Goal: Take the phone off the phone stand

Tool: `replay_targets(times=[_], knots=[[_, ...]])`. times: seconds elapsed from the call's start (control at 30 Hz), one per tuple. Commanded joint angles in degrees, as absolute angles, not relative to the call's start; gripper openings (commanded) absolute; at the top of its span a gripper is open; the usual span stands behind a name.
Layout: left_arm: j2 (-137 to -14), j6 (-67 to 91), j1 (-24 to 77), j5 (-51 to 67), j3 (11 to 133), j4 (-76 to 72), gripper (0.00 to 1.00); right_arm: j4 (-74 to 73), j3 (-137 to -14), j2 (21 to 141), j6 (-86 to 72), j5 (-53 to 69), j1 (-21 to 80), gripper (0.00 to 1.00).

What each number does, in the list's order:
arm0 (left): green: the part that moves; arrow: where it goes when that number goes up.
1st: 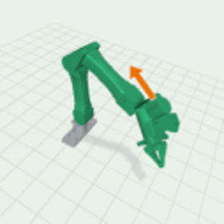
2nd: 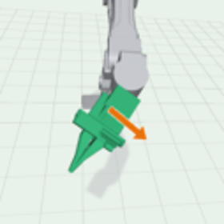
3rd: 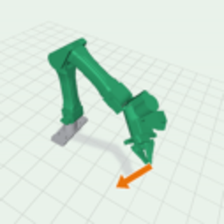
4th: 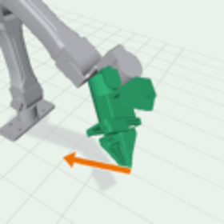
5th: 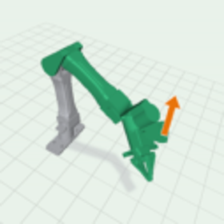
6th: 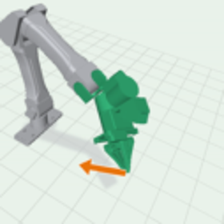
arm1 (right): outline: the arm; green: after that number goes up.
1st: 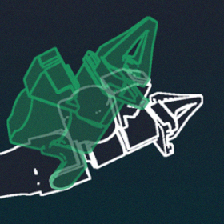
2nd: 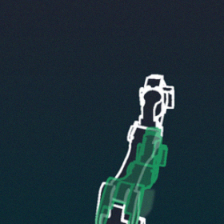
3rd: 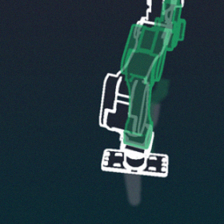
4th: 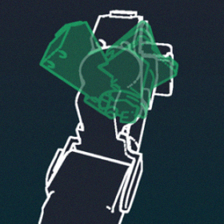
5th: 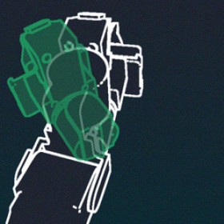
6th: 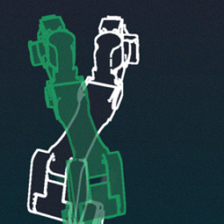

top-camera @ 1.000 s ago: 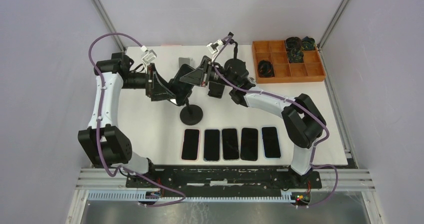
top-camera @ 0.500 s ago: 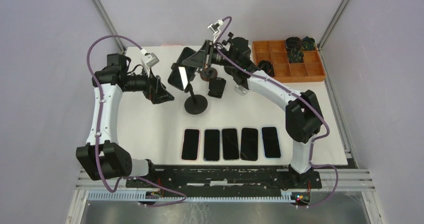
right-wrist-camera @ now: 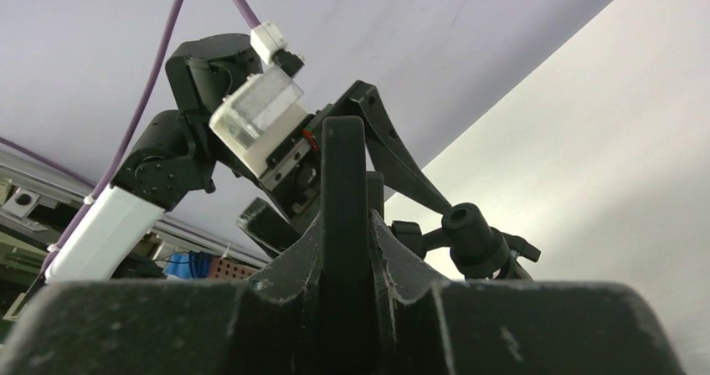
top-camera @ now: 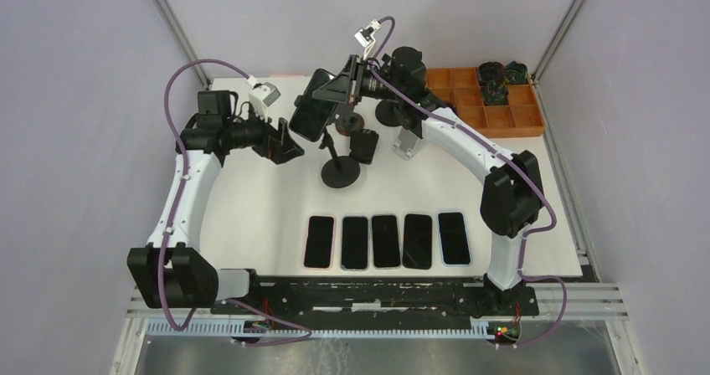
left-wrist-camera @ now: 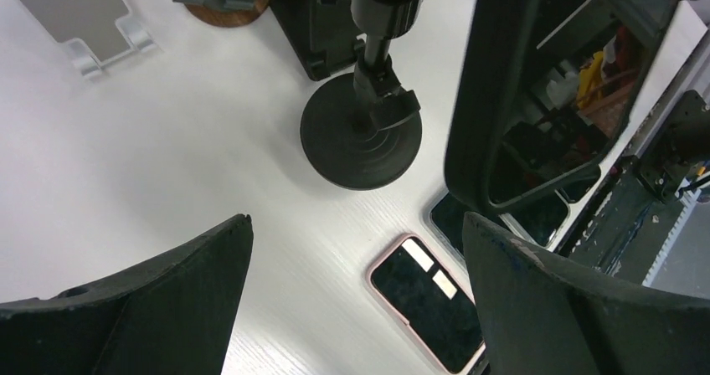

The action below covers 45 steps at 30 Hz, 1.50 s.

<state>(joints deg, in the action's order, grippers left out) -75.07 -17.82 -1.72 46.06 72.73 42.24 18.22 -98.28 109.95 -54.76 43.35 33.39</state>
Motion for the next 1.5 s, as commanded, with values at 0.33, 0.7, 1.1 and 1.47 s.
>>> replay_targets(times=[0.33, 0.7, 1.1, 1.47], knots=[[-69.48, -22.66, 2.14, 61.72, 71.08, 40.23, 1.00, 43.14, -96.52, 104.31, -72.69, 46.44, 34.35, 0.00], [-68.29, -25.77, 2.30, 62.29, 68.69, 40.76, 1.00, 48.41, -93.20, 101.70, -77.60, 46.89, 35.77, 0.00], [-65.07, -17.90, 0.97, 64.90, 65.07, 33.34, 0.90, 56.42, -86.90, 96.87, -83.07, 46.46, 36.71, 0.00], [-67.81, -13.05, 2.67, 71.85, 67.24, 31.07, 0.81, 66.93, -85.75, 99.94, -89.74, 43.65, 40.83, 0.00]])
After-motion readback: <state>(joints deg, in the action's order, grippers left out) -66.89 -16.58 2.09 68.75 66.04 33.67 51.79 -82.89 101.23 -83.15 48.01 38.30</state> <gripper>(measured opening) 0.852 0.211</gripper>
